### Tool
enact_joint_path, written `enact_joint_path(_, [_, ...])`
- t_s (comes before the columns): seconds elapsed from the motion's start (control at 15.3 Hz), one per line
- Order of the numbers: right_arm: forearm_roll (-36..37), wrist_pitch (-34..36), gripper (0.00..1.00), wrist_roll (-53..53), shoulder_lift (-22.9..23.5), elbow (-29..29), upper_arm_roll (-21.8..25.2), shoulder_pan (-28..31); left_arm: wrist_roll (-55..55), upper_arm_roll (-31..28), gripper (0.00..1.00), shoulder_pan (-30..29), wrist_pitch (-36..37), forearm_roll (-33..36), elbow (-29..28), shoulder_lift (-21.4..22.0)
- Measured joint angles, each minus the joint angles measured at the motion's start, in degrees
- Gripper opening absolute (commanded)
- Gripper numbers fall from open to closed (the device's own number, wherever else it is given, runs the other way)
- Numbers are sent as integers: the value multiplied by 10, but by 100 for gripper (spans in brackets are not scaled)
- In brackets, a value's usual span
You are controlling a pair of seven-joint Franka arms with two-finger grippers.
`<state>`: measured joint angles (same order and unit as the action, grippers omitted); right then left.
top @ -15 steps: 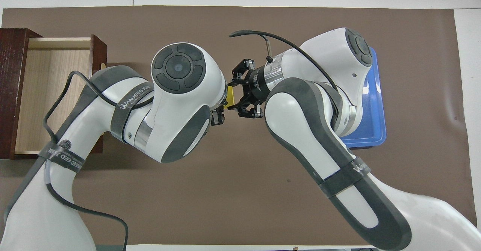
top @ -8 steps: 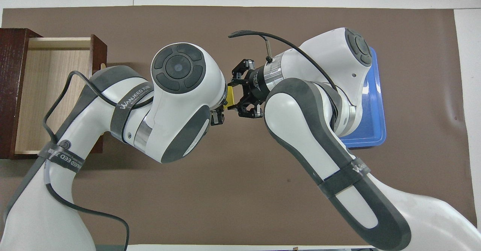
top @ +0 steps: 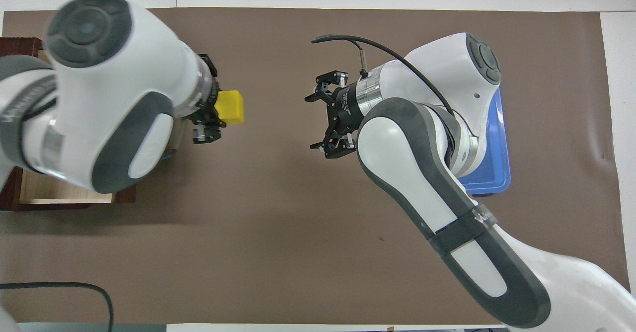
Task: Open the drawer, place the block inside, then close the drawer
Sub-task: 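Close the left gripper on the block while the right gripper opens, then lower the block into the drawer with the left gripper while the right gripper withdraws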
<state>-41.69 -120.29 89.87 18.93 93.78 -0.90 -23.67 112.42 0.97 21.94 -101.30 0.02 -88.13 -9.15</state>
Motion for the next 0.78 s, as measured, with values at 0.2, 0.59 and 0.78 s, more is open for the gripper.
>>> enact_joint_path(0.2, [2, 0, 100, -2, -2, -4, 2, 22, -162, -3, 0, -107, 29, -1, -2, 24])
enact_joint_path(0.59, [86, 77, 100, -150, -23, -11, 4, 107, -350, -4, 0, -263, -57, -3, -94, 22])
enact_joint_path(0.78, [132, 149, 100, -261, -36, -23, 5, 144, -350, -4, 0, -283, -115, -3, -169, 26])
